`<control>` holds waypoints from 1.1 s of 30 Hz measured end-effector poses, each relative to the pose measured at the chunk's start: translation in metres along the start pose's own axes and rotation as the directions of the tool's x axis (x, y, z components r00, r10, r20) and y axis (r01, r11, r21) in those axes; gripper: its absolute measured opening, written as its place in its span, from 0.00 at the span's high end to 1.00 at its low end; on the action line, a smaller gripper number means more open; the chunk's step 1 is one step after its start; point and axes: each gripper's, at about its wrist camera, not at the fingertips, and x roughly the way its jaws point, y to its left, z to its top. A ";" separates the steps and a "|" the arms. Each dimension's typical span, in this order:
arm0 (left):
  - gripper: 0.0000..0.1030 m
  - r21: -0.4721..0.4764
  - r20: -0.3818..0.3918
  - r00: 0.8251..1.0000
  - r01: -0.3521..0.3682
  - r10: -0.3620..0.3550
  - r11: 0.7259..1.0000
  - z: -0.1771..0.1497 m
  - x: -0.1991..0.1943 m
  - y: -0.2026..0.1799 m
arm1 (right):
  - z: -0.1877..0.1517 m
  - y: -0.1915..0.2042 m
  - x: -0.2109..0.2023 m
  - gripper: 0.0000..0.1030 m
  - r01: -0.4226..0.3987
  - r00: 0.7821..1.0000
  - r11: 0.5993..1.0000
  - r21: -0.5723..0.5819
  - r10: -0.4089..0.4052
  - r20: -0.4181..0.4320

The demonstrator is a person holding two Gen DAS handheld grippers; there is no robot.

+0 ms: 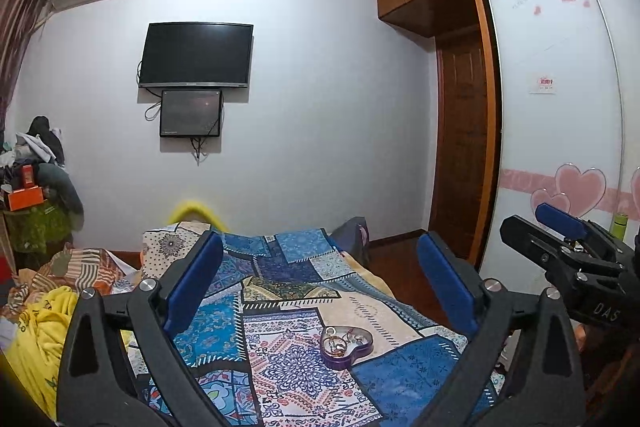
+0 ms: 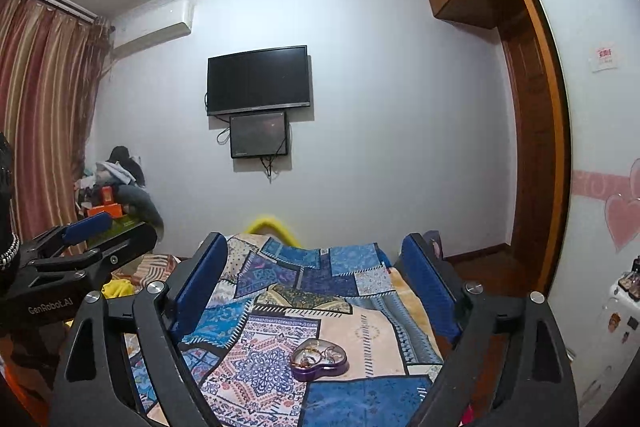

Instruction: Organize jewelry

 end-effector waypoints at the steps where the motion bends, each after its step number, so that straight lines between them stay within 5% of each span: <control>1: 0.04 0.001 -0.003 1.000 0.000 0.000 1.000 -0.001 0.001 0.000 | 0.000 0.001 0.001 0.15 0.004 1.000 1.000 -0.004 -0.004 -0.002; 33: 0.02 -0.004 -0.016 1.000 -0.004 0.004 1.000 -0.007 0.000 0.002 | -0.003 -0.001 -0.003 0.15 0.021 0.998 1.000 -0.010 -0.022 -0.059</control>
